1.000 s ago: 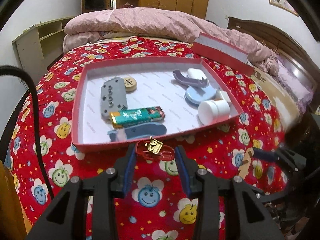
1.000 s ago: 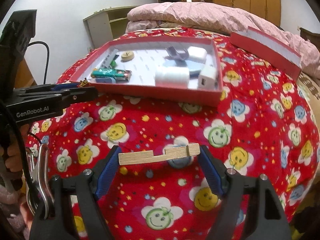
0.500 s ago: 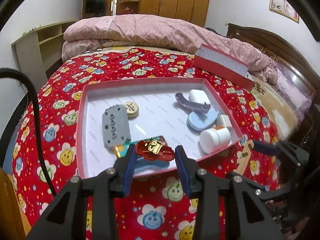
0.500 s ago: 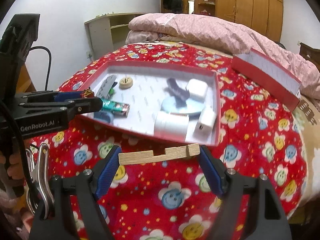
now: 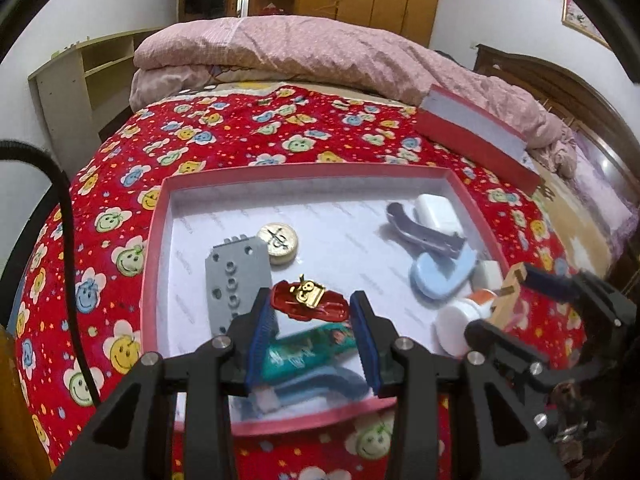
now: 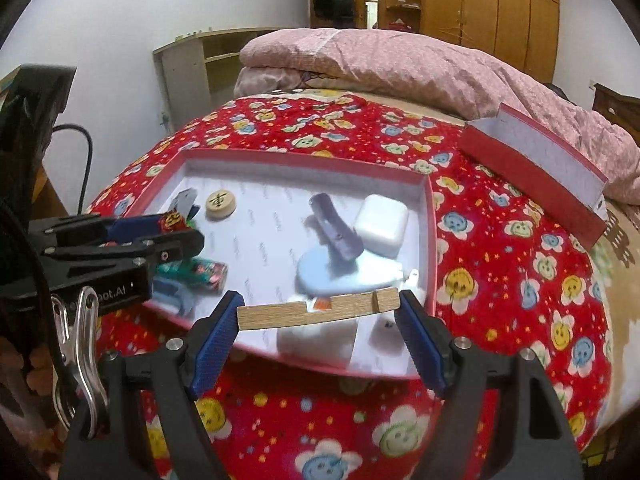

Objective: Organize rigid objects
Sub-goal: 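Carry the car into the tray with the left tool while the right tool carries the stick there, open both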

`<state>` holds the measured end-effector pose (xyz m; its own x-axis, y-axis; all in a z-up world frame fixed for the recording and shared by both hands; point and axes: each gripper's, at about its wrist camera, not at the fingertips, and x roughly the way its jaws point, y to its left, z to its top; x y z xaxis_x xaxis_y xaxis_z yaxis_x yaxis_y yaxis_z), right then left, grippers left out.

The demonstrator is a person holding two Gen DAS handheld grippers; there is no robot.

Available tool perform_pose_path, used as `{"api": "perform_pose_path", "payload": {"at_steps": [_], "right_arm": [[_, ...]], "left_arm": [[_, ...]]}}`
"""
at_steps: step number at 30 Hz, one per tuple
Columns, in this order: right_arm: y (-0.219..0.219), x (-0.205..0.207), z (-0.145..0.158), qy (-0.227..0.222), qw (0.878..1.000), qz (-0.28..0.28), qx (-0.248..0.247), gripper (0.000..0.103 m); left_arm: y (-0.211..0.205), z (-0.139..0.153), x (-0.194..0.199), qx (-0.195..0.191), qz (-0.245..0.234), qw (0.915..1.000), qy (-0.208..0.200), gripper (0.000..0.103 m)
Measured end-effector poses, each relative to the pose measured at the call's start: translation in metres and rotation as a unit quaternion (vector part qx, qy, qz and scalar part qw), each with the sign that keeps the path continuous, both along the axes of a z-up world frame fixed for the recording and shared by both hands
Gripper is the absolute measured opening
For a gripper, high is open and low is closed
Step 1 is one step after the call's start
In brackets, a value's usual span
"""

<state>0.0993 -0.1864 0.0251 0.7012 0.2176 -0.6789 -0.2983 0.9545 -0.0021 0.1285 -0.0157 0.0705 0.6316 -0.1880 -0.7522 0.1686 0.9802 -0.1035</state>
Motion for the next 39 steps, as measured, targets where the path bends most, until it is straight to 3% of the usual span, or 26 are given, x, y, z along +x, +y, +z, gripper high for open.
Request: {"api": "perform_pose_path", "payload": {"at_steps": [14, 23, 39], "right_arm": [[0.003, 0.021, -0.005, 0.001, 1.0, -0.019, 0.004, 0.079], [0.006, 0.019, -0.002, -0.012, 1.0, -0.018, -0.007, 0.079], [0.008, 0.015, 0.001, -0.022, 1.0, -0.018, -0.011, 0.079]], "left_arm": [[0.002, -0.003, 0.013, 0.005, 0.007, 0.9999, -0.005, 0.042], [-0.001, -0.003, 0.007, 0.034, 0.015, 0.9993, -0.012, 0.064], [0.005, 0.001, 0.003, 0.034, 0.026, 0.999, -0.013, 0.067]]}}
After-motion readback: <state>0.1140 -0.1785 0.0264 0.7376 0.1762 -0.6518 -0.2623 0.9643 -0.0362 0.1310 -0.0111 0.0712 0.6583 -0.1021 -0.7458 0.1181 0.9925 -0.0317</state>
